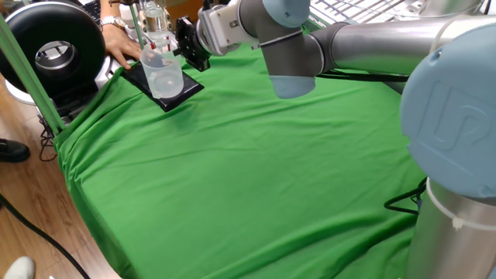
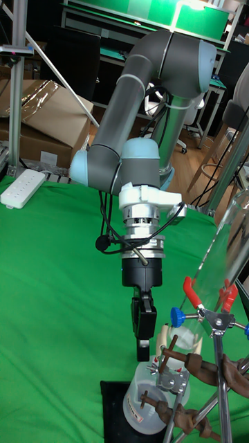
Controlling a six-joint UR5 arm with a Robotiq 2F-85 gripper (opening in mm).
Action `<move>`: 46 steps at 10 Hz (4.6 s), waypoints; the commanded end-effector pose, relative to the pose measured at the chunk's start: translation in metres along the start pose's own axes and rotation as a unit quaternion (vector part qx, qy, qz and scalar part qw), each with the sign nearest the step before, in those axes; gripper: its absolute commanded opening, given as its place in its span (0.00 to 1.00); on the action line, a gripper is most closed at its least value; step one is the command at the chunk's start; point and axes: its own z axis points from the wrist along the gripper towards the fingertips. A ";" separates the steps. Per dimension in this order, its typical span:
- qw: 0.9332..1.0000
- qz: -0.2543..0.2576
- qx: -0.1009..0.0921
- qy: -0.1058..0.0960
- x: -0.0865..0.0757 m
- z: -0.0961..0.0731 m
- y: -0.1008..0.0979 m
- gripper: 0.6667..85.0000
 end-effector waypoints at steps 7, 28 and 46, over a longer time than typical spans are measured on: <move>1.000 0.008 -0.007 -0.003 -0.005 -0.008 -0.008 0.01; 0.992 0.078 -0.086 0.051 0.024 -0.042 0.021 0.01; 0.761 0.561 -0.190 0.266 0.055 -0.125 0.100 0.01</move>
